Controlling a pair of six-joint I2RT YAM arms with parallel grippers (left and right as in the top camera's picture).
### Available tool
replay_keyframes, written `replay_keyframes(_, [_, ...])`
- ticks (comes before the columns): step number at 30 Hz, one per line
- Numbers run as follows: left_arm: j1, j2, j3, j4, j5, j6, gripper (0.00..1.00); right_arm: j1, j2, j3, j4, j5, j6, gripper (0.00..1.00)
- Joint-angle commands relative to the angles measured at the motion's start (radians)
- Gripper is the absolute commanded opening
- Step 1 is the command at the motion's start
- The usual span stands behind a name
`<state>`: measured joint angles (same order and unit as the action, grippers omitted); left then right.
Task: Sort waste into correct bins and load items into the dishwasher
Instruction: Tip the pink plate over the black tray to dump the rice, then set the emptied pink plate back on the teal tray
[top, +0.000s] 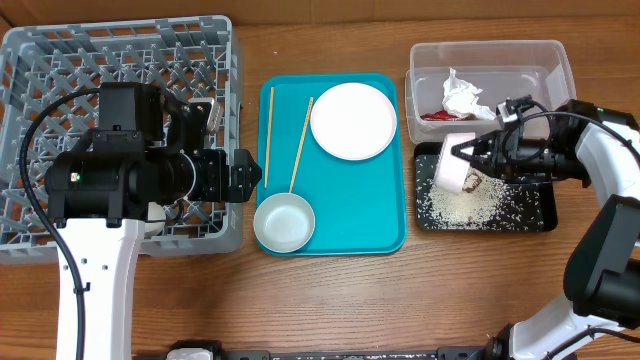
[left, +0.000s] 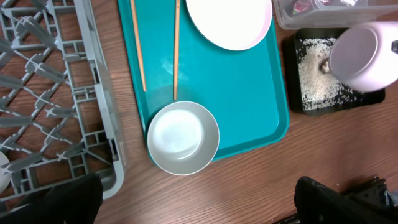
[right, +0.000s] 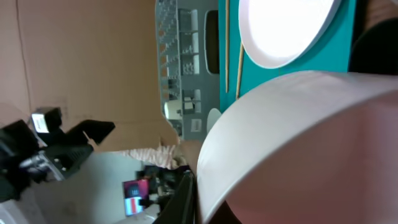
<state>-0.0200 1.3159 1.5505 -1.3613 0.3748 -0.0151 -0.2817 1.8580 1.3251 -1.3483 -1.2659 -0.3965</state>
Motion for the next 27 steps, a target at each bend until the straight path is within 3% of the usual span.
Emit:
replay_keyframes(1, [-0.003, -0.001, 0.000, 0.000, 0.011, 0.016, 1.00, 0.000, -0.028, 0.005, -0.013, -0.045, -0.136, 0.04])
replay_keyframes(2, [-0.003, -0.001, 0.000, 0.000, 0.011, 0.016, 1.00, 0.000, -0.027, 0.005, 0.015, -0.015, -0.124, 0.04])
replay_keyframes(4, [-0.003, -0.001, 0.000, 0.002, 0.011, 0.015, 1.00, -0.001, -0.015, 0.004, 0.048, -0.016, 0.051, 0.04])
replay_keyframes(6, [-0.003, -0.001, 0.000, 0.000, 0.011, 0.016, 1.00, 0.006, -0.026, 0.006, -0.007, -0.084, -0.062, 0.04])
replay_keyframes(8, [-0.003, -0.001, 0.000, -0.002, 0.011, 0.015, 1.00, 0.017, -0.037, 0.006, 0.010, -0.015, -0.149, 0.04])
replay_keyframes(11, [-0.003, -0.001, 0.000, 0.001, 0.011, 0.015, 1.00, 0.019, -0.035, 0.006, 0.032, 0.016, 0.041, 0.04])
replay_keyframes(13, [-0.003, -0.001, 0.000, 0.000, 0.011, 0.015, 1.00, 0.027, -0.052, 0.006, 0.004, 0.035, -0.070, 0.04])
replay_keyframes(14, [-0.003, -0.001, 0.000, 0.001, 0.011, 0.015, 1.00, 0.031, -0.058, 0.006, 0.023, 0.092, -0.067, 0.04])
replay_keyframes(16, [-0.003, -0.001, 0.000, 0.004, 0.011, 0.015, 1.00, 0.031, -0.059, 0.006, 0.050, 0.122, 0.083, 0.04])
replay_keyframes(21, [-0.003, -0.001, 0.001, 0.002, 0.011, 0.015, 1.00, 0.062, -0.111, 0.031, 0.008, 0.148, 0.069, 0.04])
replay_keyframes(24, [-0.003, -0.001, 0.000, 0.004, 0.011, 0.015, 1.00, 0.126, -0.171, 0.066, 0.014, 0.268, 0.100, 0.04])
replay_keyframes(27, [-0.003, -0.001, 0.000, 0.013, 0.011, 0.015, 1.00, 0.241, -0.238, 0.082, 0.072, 0.494, 0.244, 0.04])
